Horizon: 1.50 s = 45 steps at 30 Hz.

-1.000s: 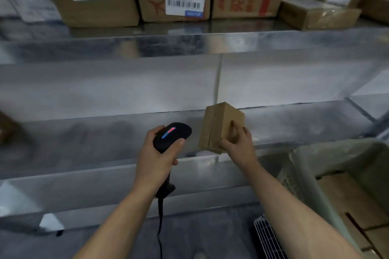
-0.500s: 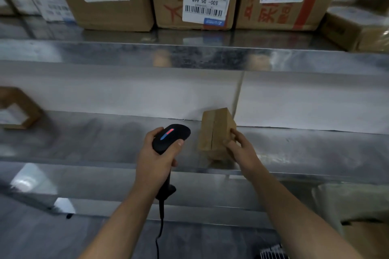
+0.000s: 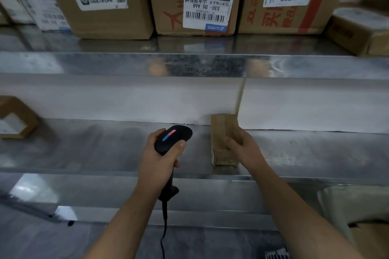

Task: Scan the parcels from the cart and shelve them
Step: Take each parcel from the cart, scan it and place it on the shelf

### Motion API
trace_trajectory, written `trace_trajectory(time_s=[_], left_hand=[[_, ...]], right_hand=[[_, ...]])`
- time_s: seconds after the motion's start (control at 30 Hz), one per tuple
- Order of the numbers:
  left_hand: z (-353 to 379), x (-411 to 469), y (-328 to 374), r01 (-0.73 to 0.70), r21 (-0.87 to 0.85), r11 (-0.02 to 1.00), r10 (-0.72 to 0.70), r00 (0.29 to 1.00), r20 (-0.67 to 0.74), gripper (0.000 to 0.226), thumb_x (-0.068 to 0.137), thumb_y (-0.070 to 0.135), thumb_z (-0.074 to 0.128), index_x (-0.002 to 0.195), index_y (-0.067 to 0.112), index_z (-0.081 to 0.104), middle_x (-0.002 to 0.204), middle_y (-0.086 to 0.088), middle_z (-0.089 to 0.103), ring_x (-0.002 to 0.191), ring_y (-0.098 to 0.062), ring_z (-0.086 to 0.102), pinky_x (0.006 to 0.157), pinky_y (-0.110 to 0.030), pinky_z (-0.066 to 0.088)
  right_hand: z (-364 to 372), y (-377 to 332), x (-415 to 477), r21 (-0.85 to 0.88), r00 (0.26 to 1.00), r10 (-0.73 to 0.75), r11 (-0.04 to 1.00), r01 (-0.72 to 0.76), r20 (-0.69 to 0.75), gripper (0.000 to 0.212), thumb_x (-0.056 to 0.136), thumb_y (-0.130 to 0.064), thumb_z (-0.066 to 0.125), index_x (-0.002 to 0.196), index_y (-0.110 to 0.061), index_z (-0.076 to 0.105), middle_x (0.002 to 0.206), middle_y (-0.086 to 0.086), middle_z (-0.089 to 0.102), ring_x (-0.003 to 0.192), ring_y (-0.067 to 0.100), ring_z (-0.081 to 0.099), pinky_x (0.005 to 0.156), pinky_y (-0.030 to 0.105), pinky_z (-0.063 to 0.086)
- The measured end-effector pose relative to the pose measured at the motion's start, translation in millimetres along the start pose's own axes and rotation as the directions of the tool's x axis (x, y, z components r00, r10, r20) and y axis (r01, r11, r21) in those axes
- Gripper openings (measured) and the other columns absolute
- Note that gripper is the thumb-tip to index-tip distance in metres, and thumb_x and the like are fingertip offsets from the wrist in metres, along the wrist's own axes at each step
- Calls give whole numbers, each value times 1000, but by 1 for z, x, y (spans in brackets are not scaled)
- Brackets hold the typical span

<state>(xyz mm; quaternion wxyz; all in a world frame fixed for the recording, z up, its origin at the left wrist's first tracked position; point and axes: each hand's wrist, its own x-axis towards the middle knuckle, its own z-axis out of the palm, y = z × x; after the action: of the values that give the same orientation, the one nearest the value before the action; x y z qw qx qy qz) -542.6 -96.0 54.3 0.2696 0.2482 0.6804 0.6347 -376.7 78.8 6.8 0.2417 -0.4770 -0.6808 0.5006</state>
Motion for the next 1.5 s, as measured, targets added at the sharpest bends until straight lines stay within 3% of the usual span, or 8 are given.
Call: trace_trajectory(time_s=[0.27,0.47,0.63,0.83,1.03,1.2,1.33,1.5], left_hand=[[2,-1,-4,9,-14,1000,-9,1000,-7,37,88,25,78,115,37,56,100,-12,71,57,-19,64,65,-34,53],[7,0,-2,7,-26,1000,-7,1000,-6,36,88,24,78,112,39,55,99,-13,71,57,-20,64,64,-34,54],[9,1,-4,5,-14,1000,-5,1000,-17,36,88,24,78,112,39,56,99,-12,71,58,-21,65,66,-34,54],[13,4,-6,-1,-12,1000,1,1000,-13,35,88,24,78,113,38,57,99,-13,71,55,-19,64,64,-34,53],[17,1,-6,7,16,1000,-7,1000,2,37,88,27,78,117,37,57,98,-9,72,58,-20,67,71,-40,59],[20,-1,-6,8,17,1000,-8,1000,15,39,88,27,78,120,35,56,98,-10,72,58,-20,66,70,-39,57],[22,-4,-5,4,18,1000,-4,1000,18,36,89,27,78,114,40,55,97,-10,72,59,-20,66,69,-38,56],[21,-7,-2,8,22,1000,-8,1000,16,38,88,28,77,118,37,55,99,-10,72,60,-19,66,70,-37,56]], right_hand=[[14,-14,10,-490,997,-77,869,66,-2,86,85,-58,69,155,-23,33,167,6,12,149,32,23,115,50,36],[24,-20,9,-607,998,62,794,-29,33,88,89,-57,63,159,-27,18,167,6,-4,152,35,3,116,54,31],[14,-11,12,-394,998,15,918,-38,-63,76,86,-44,68,152,-26,36,163,3,16,142,38,29,109,53,42],[-6,6,9,64,998,57,996,-55,-34,92,61,-49,64,147,-23,48,143,2,50,123,23,57,101,46,52],[-26,13,13,51,977,214,976,-212,-22,59,94,-50,58,148,-29,46,136,-2,60,120,23,59,105,45,48],[-34,20,17,23,969,245,969,-245,11,43,94,-49,57,129,-25,63,117,-4,72,107,17,66,104,46,49],[-28,19,15,76,969,241,967,-244,48,28,94,-38,67,118,-24,61,111,-3,72,98,15,68,95,38,53],[-20,29,23,189,970,237,951,-244,59,22,89,-24,76,101,-30,59,107,-1,76,97,21,73,95,49,56]])
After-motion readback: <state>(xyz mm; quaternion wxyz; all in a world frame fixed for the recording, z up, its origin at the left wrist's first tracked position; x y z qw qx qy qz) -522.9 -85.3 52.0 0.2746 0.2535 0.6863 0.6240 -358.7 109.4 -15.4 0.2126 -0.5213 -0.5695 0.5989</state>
